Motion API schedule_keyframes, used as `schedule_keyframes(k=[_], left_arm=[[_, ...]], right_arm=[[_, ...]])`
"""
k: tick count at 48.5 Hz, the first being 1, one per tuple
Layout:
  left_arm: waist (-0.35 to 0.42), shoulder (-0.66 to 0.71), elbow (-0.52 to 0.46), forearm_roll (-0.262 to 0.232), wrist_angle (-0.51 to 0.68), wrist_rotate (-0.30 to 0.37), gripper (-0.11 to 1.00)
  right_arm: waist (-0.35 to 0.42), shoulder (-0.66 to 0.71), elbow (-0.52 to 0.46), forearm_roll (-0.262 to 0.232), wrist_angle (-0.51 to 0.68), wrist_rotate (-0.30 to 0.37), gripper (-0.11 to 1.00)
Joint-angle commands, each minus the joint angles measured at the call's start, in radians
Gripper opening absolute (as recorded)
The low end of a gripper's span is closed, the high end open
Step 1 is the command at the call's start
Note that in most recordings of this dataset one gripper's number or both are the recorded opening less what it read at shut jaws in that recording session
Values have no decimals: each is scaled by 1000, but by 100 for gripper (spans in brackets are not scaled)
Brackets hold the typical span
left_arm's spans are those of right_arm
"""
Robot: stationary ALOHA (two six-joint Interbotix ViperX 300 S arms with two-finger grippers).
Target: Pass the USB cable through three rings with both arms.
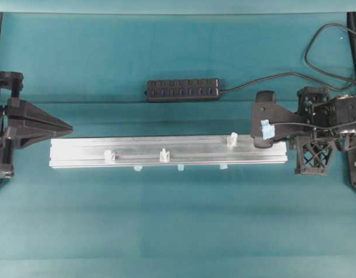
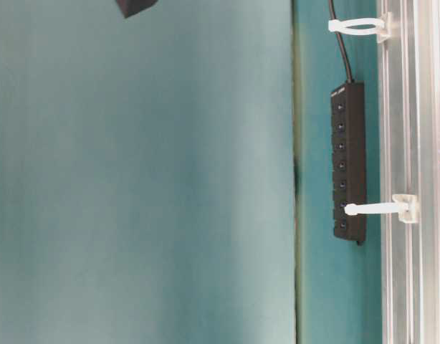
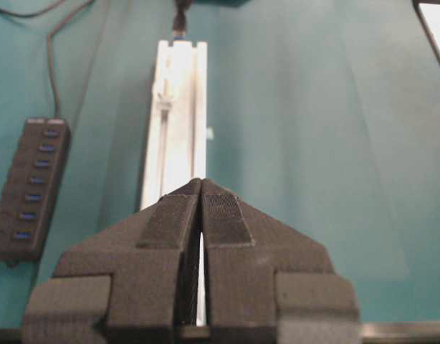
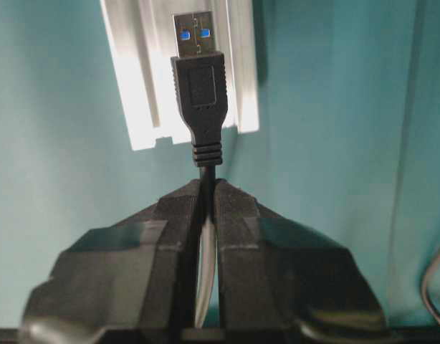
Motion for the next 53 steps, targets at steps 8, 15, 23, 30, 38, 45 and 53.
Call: schedule_keyframes(k=[8,15,23,30,38,45,53], left_arm=[[0,5,-32,2,-11,-2,2],[0,5,-35,3,-12,-3,2],[0,6,-38,2,-12,-3,2],[0,8,-40,2,-12,-3,2],[2,11,-40,3,-14,-3,2],[2,11,-40,2,-12,-3,2],[2,11,-40,3,-14,-3,2]], right_arm=[[-34,67,12,-5,-120,-2,-8],[-40,118,14,-5,-192,-6,-8],[-40,143,12,-3,-259,-8,-8],[-41,150,9,-5,-287,-6,-8],[-43,163,8,-5,-314,-6,-8],[-44,170,3,-5,-345,-6,-8],[-46,170,2,-5,-354,-6,-8]])
